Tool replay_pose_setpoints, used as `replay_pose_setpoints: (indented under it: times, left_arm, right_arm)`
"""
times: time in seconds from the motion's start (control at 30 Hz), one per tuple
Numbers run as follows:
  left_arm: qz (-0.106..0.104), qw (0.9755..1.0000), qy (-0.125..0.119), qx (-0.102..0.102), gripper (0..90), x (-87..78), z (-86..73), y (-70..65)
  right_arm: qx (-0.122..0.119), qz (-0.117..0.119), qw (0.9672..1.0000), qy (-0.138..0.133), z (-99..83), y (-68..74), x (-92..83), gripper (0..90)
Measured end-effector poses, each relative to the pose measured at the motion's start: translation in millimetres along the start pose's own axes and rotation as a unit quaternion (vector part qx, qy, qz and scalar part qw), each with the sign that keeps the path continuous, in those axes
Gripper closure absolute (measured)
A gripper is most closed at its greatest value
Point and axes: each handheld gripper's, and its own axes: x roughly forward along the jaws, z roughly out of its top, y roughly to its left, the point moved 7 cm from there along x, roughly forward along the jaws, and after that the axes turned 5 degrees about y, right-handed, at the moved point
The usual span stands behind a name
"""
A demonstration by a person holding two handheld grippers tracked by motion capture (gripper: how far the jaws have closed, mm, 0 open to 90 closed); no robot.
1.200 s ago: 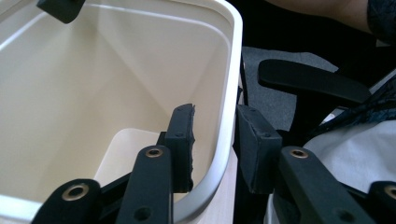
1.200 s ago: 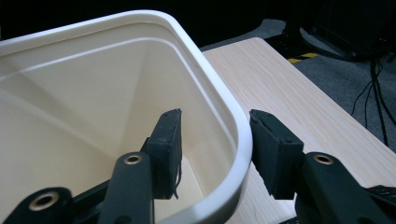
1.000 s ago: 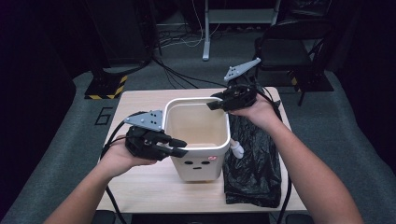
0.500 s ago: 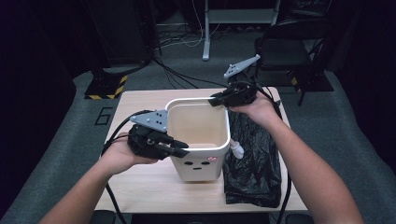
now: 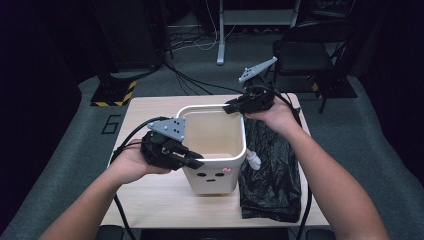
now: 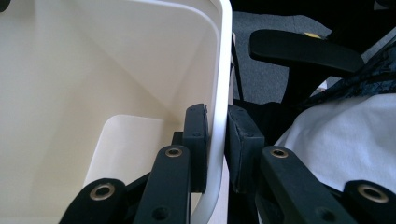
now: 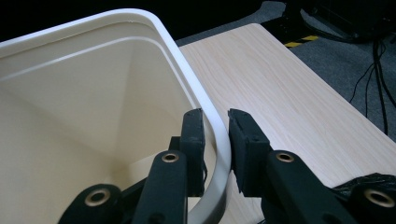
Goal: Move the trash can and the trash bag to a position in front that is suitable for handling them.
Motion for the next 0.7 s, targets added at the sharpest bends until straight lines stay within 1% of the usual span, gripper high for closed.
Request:
replay_pose_setpoints:
  times: [0.1, 0.3, 0.33, 0.37, 0.43, 0.53, 0.57, 0.7]
  left_arm:
    - [0.003, 1.0, 0.0, 0.004, 79.2, -0.4, 0.1, 0.4]
    - [0.001, 0.9999, 0.003, 0.01, 79.8, -1.9, 0.4, 0.6]
    - [0.001, 1.0, 0.0, 0.008, 80.0, -2.6, 1.0, 0.5]
    - [0.0, 1.0, -0.003, 0.008, 80.0, -3.8, 1.8, 0.6]
    - [-0.002, 0.9999, -0.004, 0.012, 80.1, -6.4, 4.0, 0.6]
    - [-0.004, 0.9999, -0.004, 0.013, 80.3, -7.1, 5.1, 0.7]
    - [-0.005, 0.9998, -0.003, 0.016, 80.3, -8.0, 5.7, 0.9]
    - [-0.006, 0.9998, -0.001, 0.019, 80.3, -12.3, 9.0, 1.8]
  right_arm:
    - [0.001, 0.0, 1.0, 0.0, -0.1, -0.6, 0.1, 76.0]
    - [0.003, 0.0, 1.0, 0.0, 0.9, 0.2, 0.4, 76.1]
    - [0.002, 0.003, 1.0, -0.009, 2.7, 0.0, -1.3, 76.0]
    - [0.002, 0.003, 1.0, -0.009, 2.7, 0.0, -1.3, 76.0]
    - [0.002, 0.003, 0.9998, -0.018, 6.5, 0.7, -7.0, 75.9]
    - [-0.003, -0.001, 0.9999, -0.016, 7.7, 1.1, -8.4, 75.9]
    - [-0.004, -0.002, 0.9999, -0.014, 8.0, 1.3, -8.9, 76.0]
    - [-0.006, -0.006, 0.9998, -0.018, 11.3, 1.1, -13.1, 76.0]
